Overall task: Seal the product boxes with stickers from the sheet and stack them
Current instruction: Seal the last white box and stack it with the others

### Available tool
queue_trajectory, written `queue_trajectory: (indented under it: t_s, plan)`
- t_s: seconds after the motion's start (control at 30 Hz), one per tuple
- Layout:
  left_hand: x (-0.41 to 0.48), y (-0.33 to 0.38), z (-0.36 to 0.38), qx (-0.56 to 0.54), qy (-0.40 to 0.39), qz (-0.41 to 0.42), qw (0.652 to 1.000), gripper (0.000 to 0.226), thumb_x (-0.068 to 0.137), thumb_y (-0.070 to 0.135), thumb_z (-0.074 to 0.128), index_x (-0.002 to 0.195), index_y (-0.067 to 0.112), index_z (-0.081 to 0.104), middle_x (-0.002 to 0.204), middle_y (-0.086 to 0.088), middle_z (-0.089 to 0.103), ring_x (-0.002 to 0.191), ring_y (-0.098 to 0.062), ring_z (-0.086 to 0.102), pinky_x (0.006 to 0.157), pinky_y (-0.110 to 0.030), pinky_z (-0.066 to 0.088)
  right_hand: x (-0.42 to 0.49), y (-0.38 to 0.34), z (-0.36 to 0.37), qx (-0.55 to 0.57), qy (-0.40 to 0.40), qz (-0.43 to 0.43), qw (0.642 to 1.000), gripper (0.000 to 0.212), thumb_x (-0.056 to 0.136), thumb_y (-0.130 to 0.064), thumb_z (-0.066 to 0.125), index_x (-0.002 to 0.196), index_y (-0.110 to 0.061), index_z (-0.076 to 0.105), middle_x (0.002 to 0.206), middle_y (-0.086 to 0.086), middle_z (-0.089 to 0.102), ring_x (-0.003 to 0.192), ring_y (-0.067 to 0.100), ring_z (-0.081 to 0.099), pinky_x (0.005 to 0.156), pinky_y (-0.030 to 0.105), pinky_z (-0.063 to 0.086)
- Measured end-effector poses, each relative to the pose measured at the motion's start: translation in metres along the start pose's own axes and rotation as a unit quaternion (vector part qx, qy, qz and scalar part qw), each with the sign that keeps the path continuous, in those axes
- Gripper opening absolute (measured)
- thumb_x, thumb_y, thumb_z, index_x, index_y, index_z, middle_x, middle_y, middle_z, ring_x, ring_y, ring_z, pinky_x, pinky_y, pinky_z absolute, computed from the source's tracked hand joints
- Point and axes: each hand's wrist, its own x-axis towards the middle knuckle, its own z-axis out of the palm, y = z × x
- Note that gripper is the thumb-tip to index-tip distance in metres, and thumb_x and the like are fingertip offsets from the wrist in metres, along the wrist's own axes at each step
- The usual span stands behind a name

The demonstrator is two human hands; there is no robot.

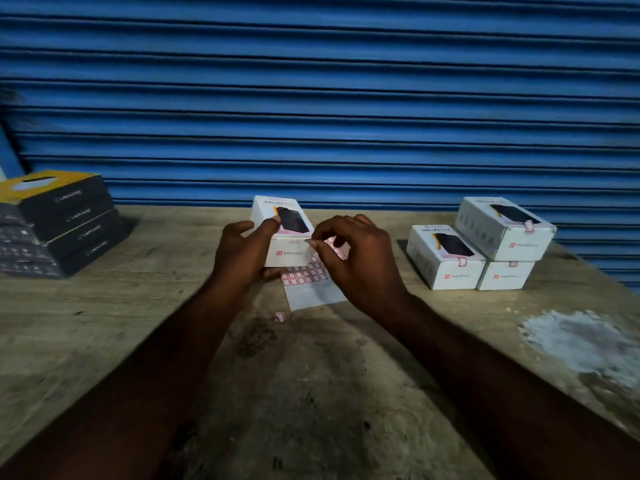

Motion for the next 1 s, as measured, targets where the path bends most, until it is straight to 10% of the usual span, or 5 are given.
queue_trajectory:
  t_s: [1.0]
  plan:
    - [-0.012,0.002,0.006,0.037,-0.056,0.007,0.998,0.052,0.086,0.041,0.074,0.128,0.015,0.056,0.115,-0.012,0.069,0.087,-0.021,0.073,0.054,-0.033,0.059,-0.003,-0.002,0.001,-0.042,-0.073,-0.010,0.996,0.014,0.086,-0.024,0.065,0.094,-0.016,0.072,0.086,-0.001,0.071,0.077,0.014,0.056,0.068,0.032,0.045]
